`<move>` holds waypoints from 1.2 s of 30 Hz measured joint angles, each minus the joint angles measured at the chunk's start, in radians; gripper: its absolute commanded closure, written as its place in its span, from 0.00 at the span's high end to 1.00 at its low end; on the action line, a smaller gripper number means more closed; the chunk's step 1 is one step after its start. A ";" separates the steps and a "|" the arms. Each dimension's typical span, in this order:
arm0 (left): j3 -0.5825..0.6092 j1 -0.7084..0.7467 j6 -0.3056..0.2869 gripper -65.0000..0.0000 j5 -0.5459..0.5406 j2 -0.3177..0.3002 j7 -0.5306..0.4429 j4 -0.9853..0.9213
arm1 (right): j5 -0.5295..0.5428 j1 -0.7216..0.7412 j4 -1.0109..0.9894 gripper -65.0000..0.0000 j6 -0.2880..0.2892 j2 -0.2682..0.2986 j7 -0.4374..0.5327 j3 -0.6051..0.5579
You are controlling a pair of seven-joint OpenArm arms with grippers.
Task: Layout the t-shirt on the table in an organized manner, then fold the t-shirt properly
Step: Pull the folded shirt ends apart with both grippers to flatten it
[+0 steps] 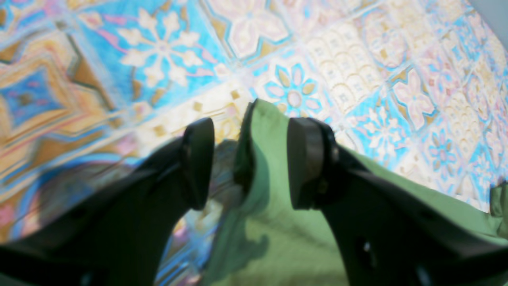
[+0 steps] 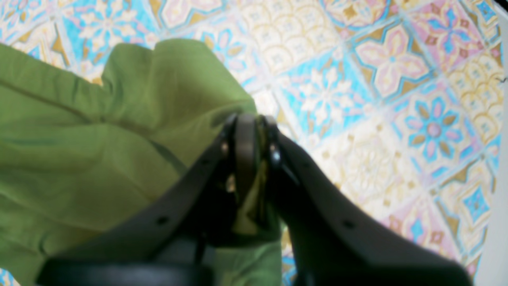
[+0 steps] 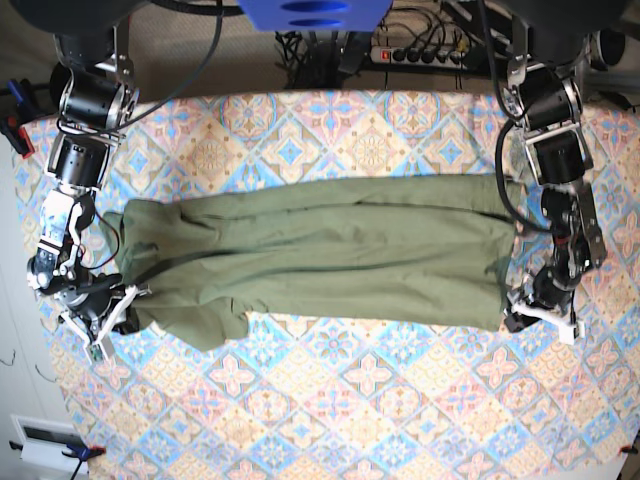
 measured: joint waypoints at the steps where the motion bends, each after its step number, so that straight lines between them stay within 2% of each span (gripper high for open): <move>1: 0.010 -0.022 -0.003 0.46 -0.002 0.001 -0.005 -0.034 | -0.001 -0.003 0.000 0.01 0.000 -0.001 -0.005 0.000; 4: 0.019 -0.073 0.007 0.46 0.001 0.021 -0.068 -0.117 | -0.002 -0.006 -0.001 0.01 0.000 0.000 -0.003 0.000; 11: 0.131 -0.129 0.005 0.46 -0.003 0.032 -0.187 -0.314 | -0.004 -0.004 -0.001 0.01 0.000 -0.001 0.000 0.000; 18: 0.142 -0.142 0.004 0.46 -0.005 0.074 -0.302 -0.390 | -0.004 -0.004 -0.001 0.01 0.000 0.000 -0.007 0.000; 22: 0.142 -0.145 0.047 0.45 -0.007 0.082 -0.341 -0.405 | 0.000 -0.003 -0.001 0.01 0.000 -0.001 -0.003 0.000; 24: 0.142 -0.145 0.050 0.44 -0.008 0.091 -0.366 -0.411 | 0.000 -0.003 -0.001 0.01 0.000 -0.001 -0.005 0.000; 25: 0.142 -0.146 0.055 0.41 -0.008 0.096 -0.370 -0.410 | 0.000 -0.003 -0.001 0.01 0.000 -0.001 -0.006 0.000; 27: 0.140 -0.147 0.059 0.28 -0.019 0.099 -0.366 -0.409 | 0.000 -0.003 -0.001 0.01 0.000 0.000 -0.005 0.000; 30: 0.140 -0.129 0.066 0.00 -0.012 0.102 -0.342 -0.349 | 0.000 -0.003 -0.001 0.01 0.000 -0.002 -0.007 0.000; 36: 0.140 -0.138 0.060 0.00 -0.015 0.097 -0.283 -0.204 | 0.056 -0.003 -0.001 0.01 0.000 -0.003 -0.004 0.000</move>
